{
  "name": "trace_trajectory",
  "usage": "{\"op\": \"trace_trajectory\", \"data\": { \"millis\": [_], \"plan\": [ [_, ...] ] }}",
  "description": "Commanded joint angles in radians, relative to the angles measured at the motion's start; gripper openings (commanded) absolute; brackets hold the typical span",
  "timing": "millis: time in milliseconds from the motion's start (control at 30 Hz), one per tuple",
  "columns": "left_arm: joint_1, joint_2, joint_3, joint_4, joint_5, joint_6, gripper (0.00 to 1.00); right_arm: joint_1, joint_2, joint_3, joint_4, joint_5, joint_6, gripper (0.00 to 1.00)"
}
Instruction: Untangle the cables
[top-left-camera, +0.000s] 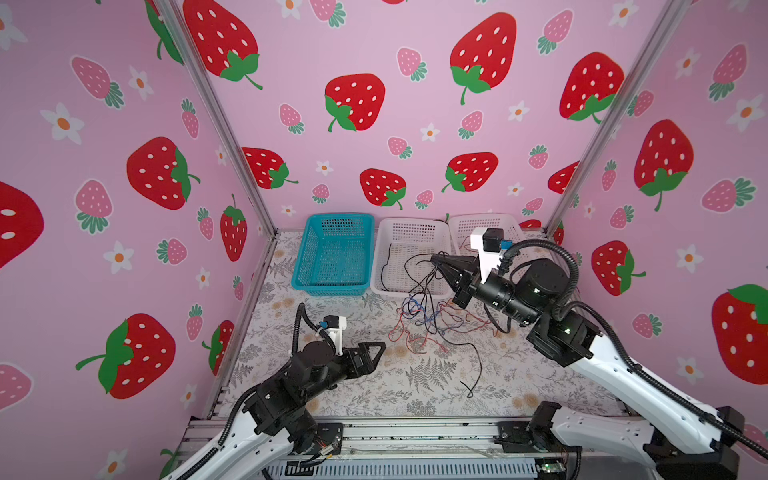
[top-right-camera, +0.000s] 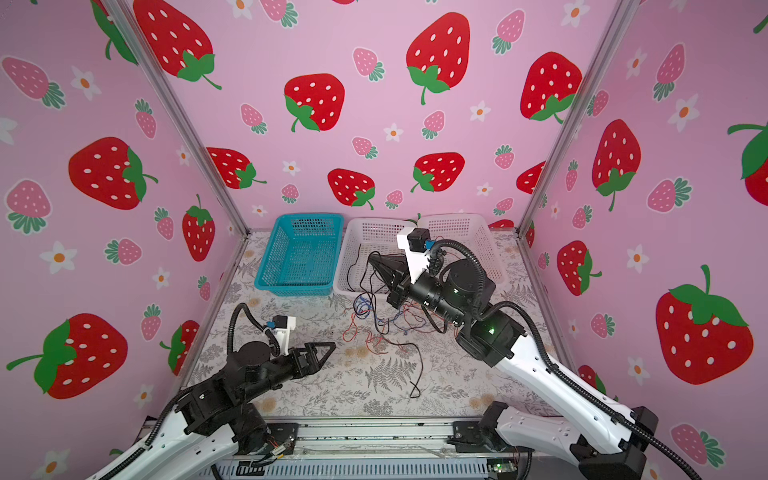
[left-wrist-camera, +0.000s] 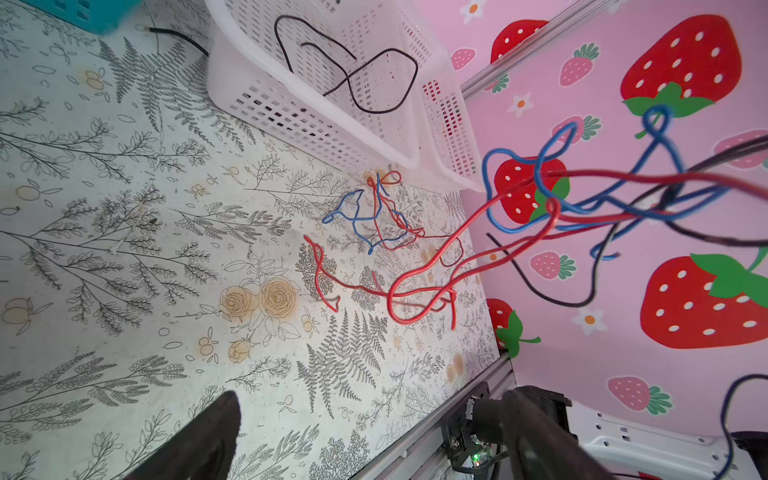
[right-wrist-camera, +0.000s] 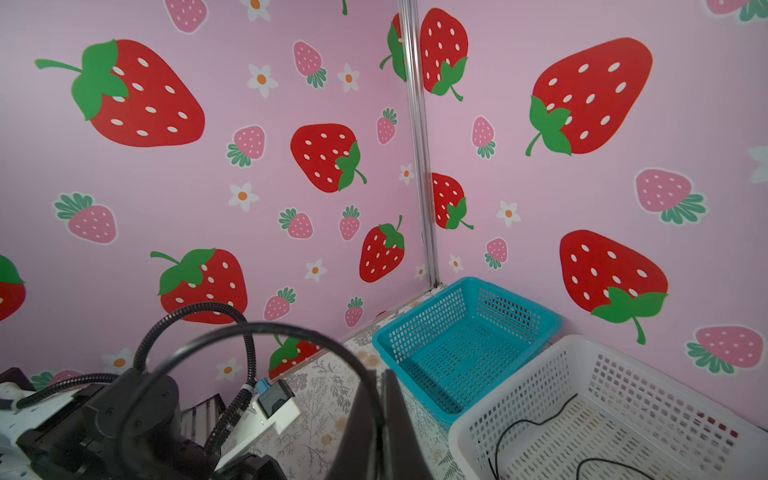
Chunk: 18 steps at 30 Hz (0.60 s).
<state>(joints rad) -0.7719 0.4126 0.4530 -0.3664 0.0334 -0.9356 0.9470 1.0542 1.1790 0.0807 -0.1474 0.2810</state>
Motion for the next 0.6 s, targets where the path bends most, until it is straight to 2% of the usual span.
{"op": "trace_trajectory", "data": {
  "millis": [0,67,233,467,567],
  "plan": [
    [0.005,-0.019,-0.012,-0.039,-0.038,0.018,0.99,0.005,-0.013,0.043,0.015,-0.046,-0.014,0.0],
    [0.005,-0.027,-0.02,-0.011,-0.021,0.039,0.99,0.005,-0.037,0.014,0.083,-0.126,0.006,0.0],
    [0.005,-0.054,-0.046,0.177,0.064,0.118,0.99,0.004,-0.027,0.005,0.058,-0.141,-0.006,0.0],
    [0.002,-0.08,-0.162,0.501,0.176,0.188,0.99,0.005,-0.033,-0.01,0.099,-0.256,0.02,0.0],
    [0.0,-0.057,-0.164,0.543,0.211,0.23,0.99,0.004,-0.032,-0.007,0.098,-0.283,0.024,0.0]
  ]
}}
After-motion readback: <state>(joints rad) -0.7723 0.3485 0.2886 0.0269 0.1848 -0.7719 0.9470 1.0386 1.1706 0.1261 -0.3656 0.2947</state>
